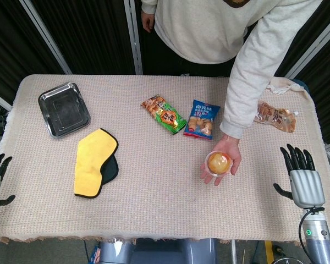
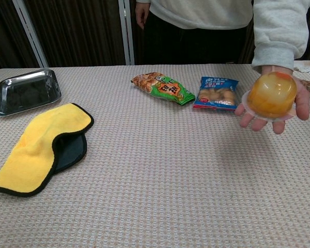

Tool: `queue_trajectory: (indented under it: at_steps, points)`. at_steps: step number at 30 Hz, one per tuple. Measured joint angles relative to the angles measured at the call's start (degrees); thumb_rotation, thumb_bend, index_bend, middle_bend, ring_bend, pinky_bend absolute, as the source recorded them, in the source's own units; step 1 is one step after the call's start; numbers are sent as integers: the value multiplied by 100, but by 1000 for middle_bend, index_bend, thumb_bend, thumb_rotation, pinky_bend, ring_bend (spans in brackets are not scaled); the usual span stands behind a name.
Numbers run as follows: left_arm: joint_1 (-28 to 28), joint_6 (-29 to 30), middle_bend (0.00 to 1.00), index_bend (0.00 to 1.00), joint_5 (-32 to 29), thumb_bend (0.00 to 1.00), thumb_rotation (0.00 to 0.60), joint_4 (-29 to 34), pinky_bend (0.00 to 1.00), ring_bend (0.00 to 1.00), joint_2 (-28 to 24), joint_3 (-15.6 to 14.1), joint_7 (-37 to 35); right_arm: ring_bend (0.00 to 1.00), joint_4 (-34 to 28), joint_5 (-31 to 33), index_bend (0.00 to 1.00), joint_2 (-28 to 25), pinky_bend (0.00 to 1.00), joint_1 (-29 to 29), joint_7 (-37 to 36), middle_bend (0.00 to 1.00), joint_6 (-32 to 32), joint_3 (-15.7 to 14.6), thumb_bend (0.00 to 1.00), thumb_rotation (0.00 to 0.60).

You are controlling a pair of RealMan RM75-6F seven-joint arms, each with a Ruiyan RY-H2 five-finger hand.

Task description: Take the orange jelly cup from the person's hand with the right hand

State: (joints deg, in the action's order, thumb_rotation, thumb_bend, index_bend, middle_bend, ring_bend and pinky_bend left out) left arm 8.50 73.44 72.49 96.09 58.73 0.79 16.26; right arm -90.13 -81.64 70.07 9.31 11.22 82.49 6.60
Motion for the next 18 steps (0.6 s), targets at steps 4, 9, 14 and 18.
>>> queue_trajectory:
  at_steps: [4, 9, 14, 18]
  points:
    - [1, -4, 0, 0, -49, 201, 600, 21, 0, 0, -1, 1, 41, 0, -73, -39, 1, -21, 0, 7, -37, 0, 2, -1, 107, 600]
    - [20, -45, 0, 0, -70, 201, 600, 27, 0, 0, -6, -5, 93, 0, -210, -140, 68, -43, 28, 38, -147, 17, 52, 33, 135, 600]
    - [28, -28, 0, 0, -45, 201, 600, 19, 0, 0, 4, -5, 95, 0, -842, -164, 132, -205, 45, 129, -409, 61, -57, 95, 163, 600]
    - [26, -23, 0, 0, -39, 201, 600, 21, 0, 0, -4, -6, 75, 0, -1640, 19, 151, -459, 48, 297, -552, 64, -463, 169, 169, 600]
